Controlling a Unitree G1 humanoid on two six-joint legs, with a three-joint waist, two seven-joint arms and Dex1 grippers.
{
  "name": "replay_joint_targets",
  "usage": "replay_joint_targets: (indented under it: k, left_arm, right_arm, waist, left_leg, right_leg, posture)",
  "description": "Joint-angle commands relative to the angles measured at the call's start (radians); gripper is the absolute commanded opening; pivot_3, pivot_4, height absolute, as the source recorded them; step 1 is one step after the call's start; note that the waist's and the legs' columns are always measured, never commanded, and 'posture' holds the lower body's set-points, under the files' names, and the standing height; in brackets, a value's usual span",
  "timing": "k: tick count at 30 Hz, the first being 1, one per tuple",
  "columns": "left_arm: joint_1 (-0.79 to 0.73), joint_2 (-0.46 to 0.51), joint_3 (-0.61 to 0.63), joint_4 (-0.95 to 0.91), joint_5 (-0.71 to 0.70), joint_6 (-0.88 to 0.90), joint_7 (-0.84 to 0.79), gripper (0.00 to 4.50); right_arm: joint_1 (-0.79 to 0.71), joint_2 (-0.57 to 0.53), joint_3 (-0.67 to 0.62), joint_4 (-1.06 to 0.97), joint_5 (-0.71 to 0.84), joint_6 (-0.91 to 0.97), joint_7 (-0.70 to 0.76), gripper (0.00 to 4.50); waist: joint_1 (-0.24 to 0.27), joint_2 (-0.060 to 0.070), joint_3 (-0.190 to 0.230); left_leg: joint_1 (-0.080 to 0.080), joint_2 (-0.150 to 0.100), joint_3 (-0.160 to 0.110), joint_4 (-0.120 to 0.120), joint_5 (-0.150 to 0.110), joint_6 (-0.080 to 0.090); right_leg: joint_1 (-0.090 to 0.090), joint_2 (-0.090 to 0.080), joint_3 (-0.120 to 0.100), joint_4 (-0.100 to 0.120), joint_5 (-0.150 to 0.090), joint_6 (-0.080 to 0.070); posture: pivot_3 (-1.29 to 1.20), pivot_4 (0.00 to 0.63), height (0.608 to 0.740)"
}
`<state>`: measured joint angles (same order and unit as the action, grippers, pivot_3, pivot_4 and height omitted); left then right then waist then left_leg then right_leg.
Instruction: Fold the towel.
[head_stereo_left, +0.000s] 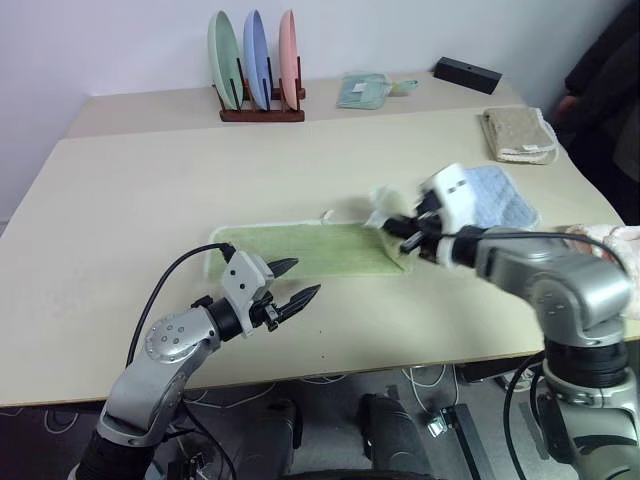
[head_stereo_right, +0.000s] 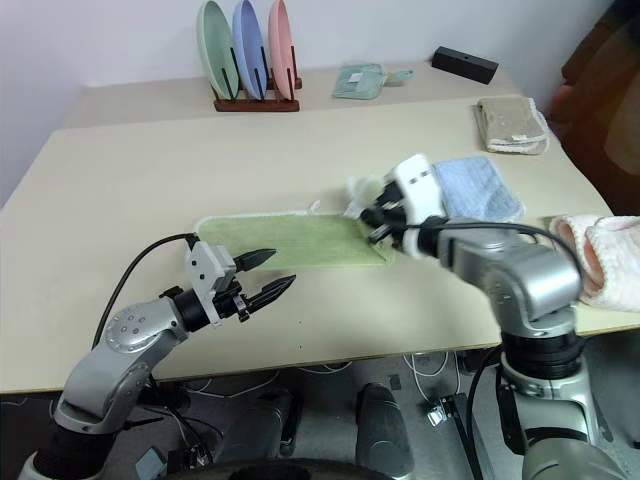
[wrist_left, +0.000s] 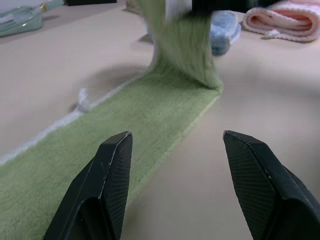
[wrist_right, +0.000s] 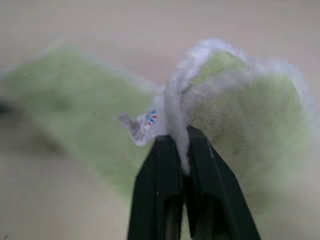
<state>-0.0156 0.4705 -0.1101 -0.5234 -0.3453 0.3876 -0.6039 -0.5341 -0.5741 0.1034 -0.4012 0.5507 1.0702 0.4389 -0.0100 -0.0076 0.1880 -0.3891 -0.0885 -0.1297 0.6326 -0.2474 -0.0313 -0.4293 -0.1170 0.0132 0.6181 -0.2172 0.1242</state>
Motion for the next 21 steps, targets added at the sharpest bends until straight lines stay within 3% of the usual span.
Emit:
replay_joint_targets:
  k: [1,9,12,17,20,21]
  left_arm:
    - [0.001,-0.006,0.002,-0.037,0.010,-0.014,0.013,2.94]
    - [0.054,-0.006,0.011,-0.076,0.017,-0.010,0.046,2.94]
    - [0.060,-0.005,0.007,-0.080,0.020,-0.012,0.049,2.94]
    - [0.055,-0.006,0.017,-0.073,0.013,-0.010,0.047,2.94]
    - [0.056,-0.007,0.038,-0.063,0.000,-0.006,0.047,2.94]
    - [0.057,-0.008,0.043,-0.060,-0.004,-0.003,0.049,2.94]
  right_arm:
    - [-0.015,0.001,0.122,0.044,-0.112,-0.119,0.031,0.04]
    - [-0.023,0.074,0.160,0.137,-0.158,-0.179,0.079,0.04]
    - [-0.002,0.045,0.159,0.094,-0.132,-0.175,0.154,1.00]
    - [0.025,-0.008,0.086,0.051,-0.120,-0.240,0.229,3.43]
    - [0.016,-0.010,-0.014,0.078,-0.074,-0.261,0.257,3.43]
    - [0.005,0.003,-0.042,0.110,-0.070,-0.259,0.243,3.16]
  waist:
    - [0.001,0.000,0.000]
    - [-0.001,-0.001,0.000]
    - [0.000,-0.001,0.000]
    - [0.000,-0.001,0.000]
    - [0.000,-0.001,0.000]
    - [0.000,-0.001,0.000]
  left_leg:
    - [0.000,0.000,0.000,0.000,0.000,0.000]
    - [-0.001,0.000,-0.003,0.000,0.000,0.001]
    - [-0.001,0.000,-0.003,0.000,-0.001,0.001]
    - [-0.001,-0.001,-0.003,0.000,-0.001,0.001]
    - [-0.001,0.000,-0.002,0.000,-0.001,0.001]
    - [-0.001,0.000,-0.002,0.000,-0.001,0.001]
  right_leg:
    - [0.000,0.000,0.000,-0.001,0.001,0.001]
    - [0.000,-0.001,0.000,-0.003,0.001,0.001]
    - [0.000,0.000,0.000,-0.003,0.001,0.001]
    - [0.000,-0.001,0.000,-0.003,0.001,0.001]
    - [0.000,-0.001,0.000,-0.003,0.001,0.001]
    - [0.000,-0.001,0.000,-0.003,0.001,0.001]
  posture:
    - [0.00,0.150,0.740]
    - [0.00,0.150,0.740]
    - [0.00,0.150,0.740]
    - [0.00,0.150,0.740]
    - [0.00,0.150,0.740]
    - [0.00,0.150,0.740]
